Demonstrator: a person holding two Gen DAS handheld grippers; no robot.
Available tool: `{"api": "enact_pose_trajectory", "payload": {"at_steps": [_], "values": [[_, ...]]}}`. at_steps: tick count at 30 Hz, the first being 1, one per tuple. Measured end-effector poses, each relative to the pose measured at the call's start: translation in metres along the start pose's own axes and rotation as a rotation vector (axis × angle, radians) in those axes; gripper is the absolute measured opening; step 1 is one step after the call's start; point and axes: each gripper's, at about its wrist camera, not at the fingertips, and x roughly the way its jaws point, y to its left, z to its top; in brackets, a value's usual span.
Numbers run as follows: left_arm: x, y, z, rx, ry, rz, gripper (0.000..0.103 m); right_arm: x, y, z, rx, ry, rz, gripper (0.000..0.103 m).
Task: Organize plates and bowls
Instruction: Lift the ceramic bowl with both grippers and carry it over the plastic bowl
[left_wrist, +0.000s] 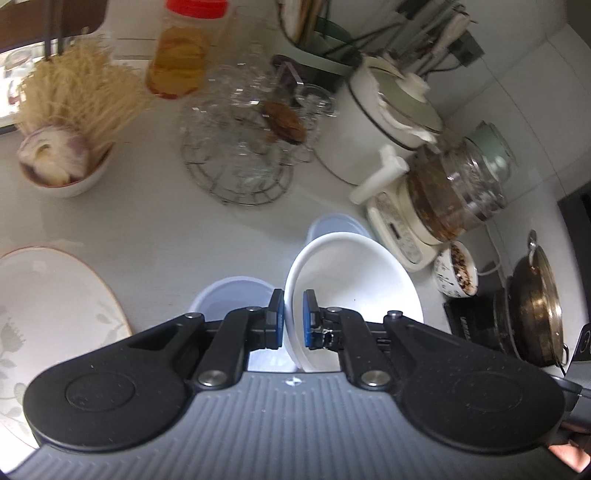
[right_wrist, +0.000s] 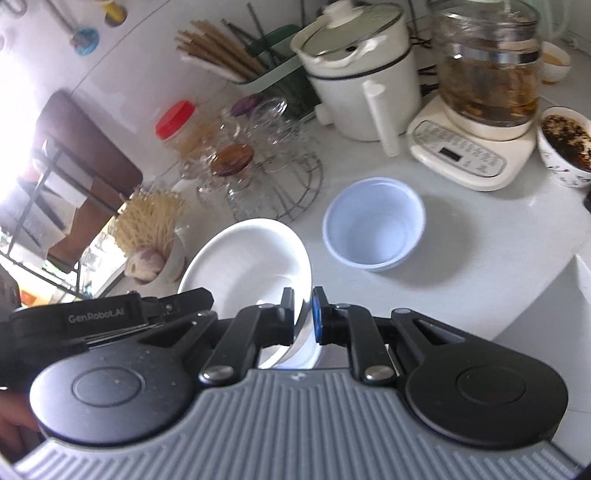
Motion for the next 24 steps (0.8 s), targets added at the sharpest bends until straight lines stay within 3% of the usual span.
{"api": "enact_pose_trajectory", "payload": {"at_steps": [16, 24], "values": [[0.034, 0.043, -0.007, -0.068, 0.101, 0.061, 0.011, 0.056, 0.009, -0.014, -0.102, 0.150, -0.066, 0.015], [0.044, 0.046, -0.007, -0.042, 0.140, 0.085, 0.011, 0.066, 0.010, -0.021, -0.103, 0.153, -0.079, 0.015]]}}
